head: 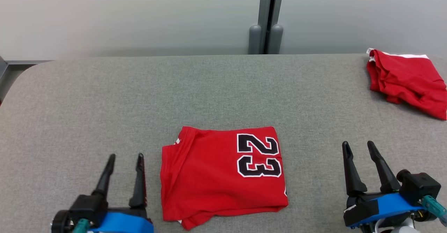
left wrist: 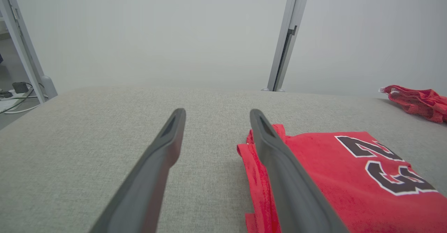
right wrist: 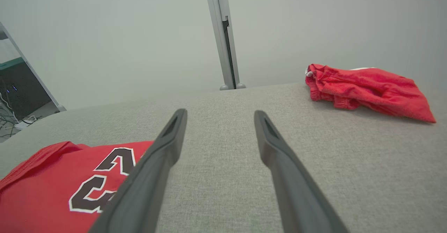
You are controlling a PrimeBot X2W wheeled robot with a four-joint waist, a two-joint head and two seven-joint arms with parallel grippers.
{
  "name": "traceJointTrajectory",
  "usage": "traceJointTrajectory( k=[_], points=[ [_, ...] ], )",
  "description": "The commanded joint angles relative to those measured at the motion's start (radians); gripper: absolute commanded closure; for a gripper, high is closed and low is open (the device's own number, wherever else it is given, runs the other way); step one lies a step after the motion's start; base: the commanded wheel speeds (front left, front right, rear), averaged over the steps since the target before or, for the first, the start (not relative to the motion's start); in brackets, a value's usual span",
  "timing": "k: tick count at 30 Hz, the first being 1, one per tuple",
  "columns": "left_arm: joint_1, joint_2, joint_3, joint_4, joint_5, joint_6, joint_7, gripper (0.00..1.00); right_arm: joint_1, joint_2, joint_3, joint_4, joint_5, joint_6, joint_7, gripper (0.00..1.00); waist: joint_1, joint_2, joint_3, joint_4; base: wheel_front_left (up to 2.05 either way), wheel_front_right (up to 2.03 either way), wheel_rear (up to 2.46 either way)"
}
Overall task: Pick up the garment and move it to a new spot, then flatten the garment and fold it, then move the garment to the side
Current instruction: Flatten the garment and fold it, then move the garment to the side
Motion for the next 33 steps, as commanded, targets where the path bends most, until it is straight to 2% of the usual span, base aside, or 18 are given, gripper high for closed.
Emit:
traceJointTrajectory(
  k=[1,12,18,33],
  points=[
    [-0.026,0.006,0.018,-0.005,-0.006,0.009,-0.006,0.00,-0.011,0.000,0.001,-0.004,-0.002,0.001,-0.002,0.00,0.0000,0.0000,-0.003,-0.003,0.00,0.00,0.00],
    [-0.082,0.030,0.110,-0.013,0.012,0.020,-0.008,0.00,0.007,0.000,0.010,-0.022,-0.012,0.001,0.005,0.00,0.0000,0.0000,-0.030,-0.022,0.00,0.00,0.00],
    [-0.046,0.034,0.120,-0.016,0.036,0.035,-0.008,0.00,0.035,0.000,0.010,-0.052,-0.022,0.001,0.019,0.00,0.0000,0.0000,-0.044,-0.030,0.00,0.00,0.00],
    [-0.018,0.043,0.098,0.013,0.039,0.037,0.000,0.00,0.098,0.000,0.007,-0.111,-0.046,0.001,0.077,0.00,0.0000,0.0000,-0.069,-0.024,0.00,0.00,0.00]
  ],
)
